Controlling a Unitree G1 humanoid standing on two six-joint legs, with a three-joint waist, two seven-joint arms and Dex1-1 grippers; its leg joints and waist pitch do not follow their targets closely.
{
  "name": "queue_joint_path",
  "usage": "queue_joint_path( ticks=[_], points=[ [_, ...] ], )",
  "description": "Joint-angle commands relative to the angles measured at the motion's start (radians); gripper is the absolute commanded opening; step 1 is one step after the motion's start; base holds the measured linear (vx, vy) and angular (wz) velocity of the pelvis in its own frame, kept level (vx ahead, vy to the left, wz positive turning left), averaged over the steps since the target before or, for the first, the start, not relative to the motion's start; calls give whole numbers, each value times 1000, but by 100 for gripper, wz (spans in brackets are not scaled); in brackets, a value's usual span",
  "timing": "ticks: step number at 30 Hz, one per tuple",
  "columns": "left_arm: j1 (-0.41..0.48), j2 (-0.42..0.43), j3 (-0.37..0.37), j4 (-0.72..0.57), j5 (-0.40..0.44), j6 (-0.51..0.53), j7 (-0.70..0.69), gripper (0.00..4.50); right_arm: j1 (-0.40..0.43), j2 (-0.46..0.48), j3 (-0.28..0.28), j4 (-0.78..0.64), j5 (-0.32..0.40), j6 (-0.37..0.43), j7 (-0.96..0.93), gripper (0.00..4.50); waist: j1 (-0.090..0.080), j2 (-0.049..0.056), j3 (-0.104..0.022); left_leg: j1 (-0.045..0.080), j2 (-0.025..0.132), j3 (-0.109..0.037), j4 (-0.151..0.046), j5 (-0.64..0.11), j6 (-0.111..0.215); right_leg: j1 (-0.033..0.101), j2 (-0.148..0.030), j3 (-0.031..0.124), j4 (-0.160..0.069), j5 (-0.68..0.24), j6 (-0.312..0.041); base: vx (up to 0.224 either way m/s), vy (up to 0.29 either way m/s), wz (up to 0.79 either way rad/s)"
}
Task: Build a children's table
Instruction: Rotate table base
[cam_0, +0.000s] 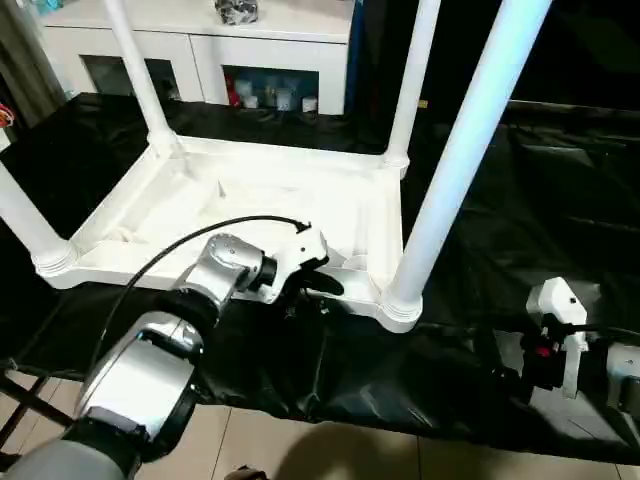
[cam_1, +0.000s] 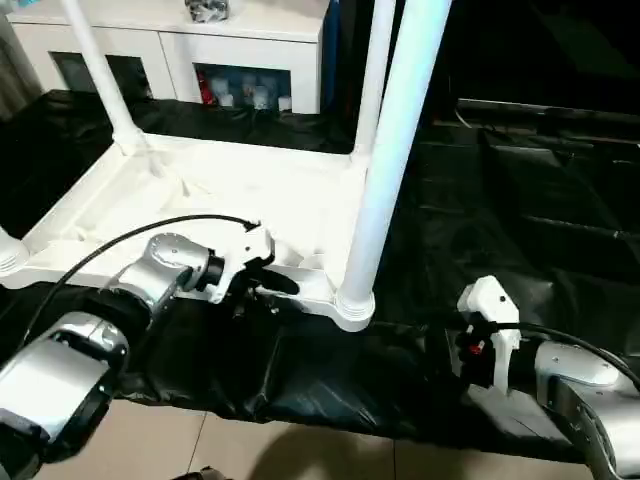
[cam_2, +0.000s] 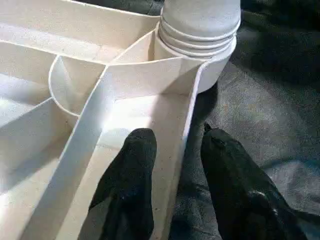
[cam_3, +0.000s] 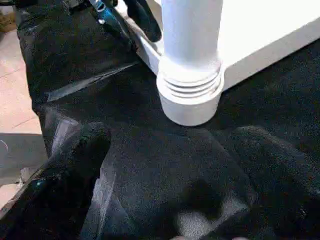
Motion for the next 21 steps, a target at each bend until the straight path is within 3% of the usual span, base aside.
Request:
queue_joint_path(
  ticks=[1,11,13,17,21],
  points=[
    [-18,4,3,17,22,-18,8,134,6,-12,-22,-29,8,10,-6,450,3,-5,-62,-1,16,-8,-62,-191,77,64,-67,44,-105,-321,-122,0,0,0],
    [-31,5,-3,61,64,-46,13,36,11,-12,-15,-47,12,20,-17,450,1,-6,-62,-2,18,-9,-63,-186,80,65,-68,44,-105,-323,-119,0,0,0],
    [-31,5,-3,61,64,-46,13,30,11,-12,-15,-47,12,20,-17,450,1,-5,-63,-2,18,-10,-63,-182,81,65,-68,44,-105,-315,-120,0,0,0],
    [-36,6,-11,75,85,-38,-4,4,3,-13,-11,-45,10,21,-17,450,-6,-6,-66,-5,22,-11,-62,-159,92,70,-72,46,-94,-237,-156,0,0,0],
    [-37,5,-10,72,86,22,-27,1,-19,1,-4,-40,14,17,-25,450,-13,-11,-66,-6,20,-8,-61,-150,97,71,-72,44,-95,-249,-157,0,0,0]
  ],
)
